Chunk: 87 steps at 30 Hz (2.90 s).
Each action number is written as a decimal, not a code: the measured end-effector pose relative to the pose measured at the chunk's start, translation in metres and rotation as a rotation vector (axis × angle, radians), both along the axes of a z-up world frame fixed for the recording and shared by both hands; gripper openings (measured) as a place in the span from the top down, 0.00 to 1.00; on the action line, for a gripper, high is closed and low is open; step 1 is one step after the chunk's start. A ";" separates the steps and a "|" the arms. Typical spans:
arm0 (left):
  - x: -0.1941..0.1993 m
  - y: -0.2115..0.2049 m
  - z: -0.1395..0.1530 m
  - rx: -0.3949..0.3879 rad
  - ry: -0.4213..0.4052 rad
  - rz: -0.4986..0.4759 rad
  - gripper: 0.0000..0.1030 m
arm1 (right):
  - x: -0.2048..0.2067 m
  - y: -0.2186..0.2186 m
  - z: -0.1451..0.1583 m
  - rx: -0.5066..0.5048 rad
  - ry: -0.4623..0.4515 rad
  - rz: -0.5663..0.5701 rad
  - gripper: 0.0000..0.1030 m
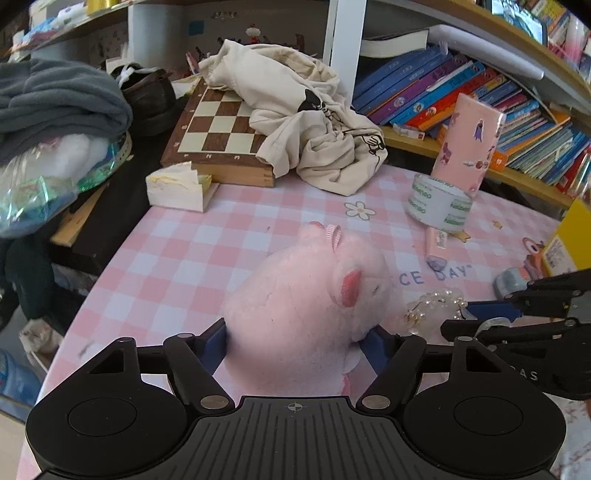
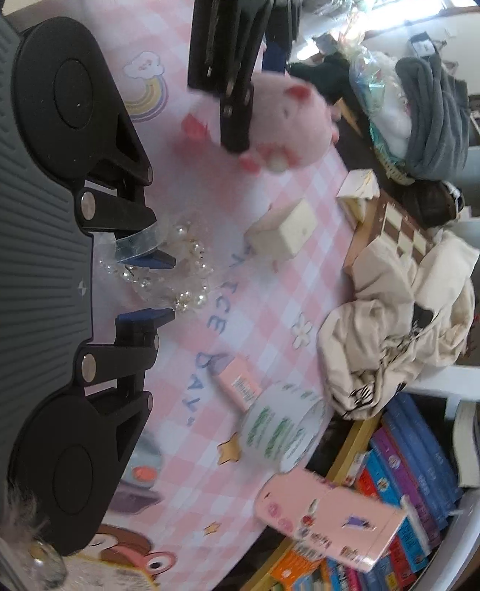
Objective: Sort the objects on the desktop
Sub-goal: 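Grasp the pink plush pig with the left tool while the right tool grasps the pearl bead bag, then lift the plush pig and pearl bag and carry both toward the yellow box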
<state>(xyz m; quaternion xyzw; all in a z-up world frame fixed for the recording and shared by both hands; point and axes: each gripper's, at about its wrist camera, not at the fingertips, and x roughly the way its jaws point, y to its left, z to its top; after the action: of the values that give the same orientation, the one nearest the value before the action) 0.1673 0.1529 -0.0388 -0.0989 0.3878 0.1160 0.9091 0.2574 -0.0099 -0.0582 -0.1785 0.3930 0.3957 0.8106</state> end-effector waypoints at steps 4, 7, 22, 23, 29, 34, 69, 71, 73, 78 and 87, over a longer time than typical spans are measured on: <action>-0.014 -0.004 0.010 -0.018 -0.033 -0.005 0.29 | -0.011 -0.018 0.007 0.032 0.021 -0.030 0.79; -0.023 -0.008 0.016 -0.028 -0.047 -0.014 0.29 | -0.020 -0.030 0.013 0.046 0.034 -0.050 0.79; -0.066 -0.023 0.028 -0.117 -0.074 -0.067 0.29 | -0.060 -0.067 0.035 0.069 0.128 -0.123 0.79; -0.069 -0.024 0.029 -0.120 -0.076 -0.071 0.29 | -0.063 -0.070 0.037 0.071 0.132 -0.129 0.79; -0.086 -0.030 0.034 -0.135 -0.086 -0.093 0.29 | -0.082 -0.086 0.040 0.088 0.155 -0.180 0.79; -0.096 -0.037 0.038 -0.142 -0.100 -0.122 0.29 | -0.096 -0.096 0.048 0.115 0.149 -0.217 0.79; -0.106 -0.083 0.036 -0.199 -0.105 -0.324 0.29 | -0.145 -0.165 0.051 0.099 0.171 -0.457 0.79; -0.104 -0.088 0.035 -0.201 -0.100 -0.340 0.29 | -0.147 -0.170 0.051 0.096 0.173 -0.469 0.79; -0.102 -0.094 0.035 -0.203 -0.093 -0.363 0.29 | -0.149 -0.176 0.050 0.094 0.177 -0.488 0.79; -0.096 -0.111 0.032 -0.207 -0.071 -0.418 0.29 | -0.154 -0.193 0.048 0.096 0.188 -0.538 0.79; -0.085 -0.145 0.030 -0.205 -0.046 -0.504 0.29 | -0.156 -0.226 0.045 0.105 0.202 -0.616 0.79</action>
<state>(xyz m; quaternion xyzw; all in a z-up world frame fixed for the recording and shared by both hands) 0.0828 0.0077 -0.0090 -0.0934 0.3891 -0.1563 0.9030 0.1010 -0.2358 -0.0134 0.0308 0.4860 0.1675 0.8572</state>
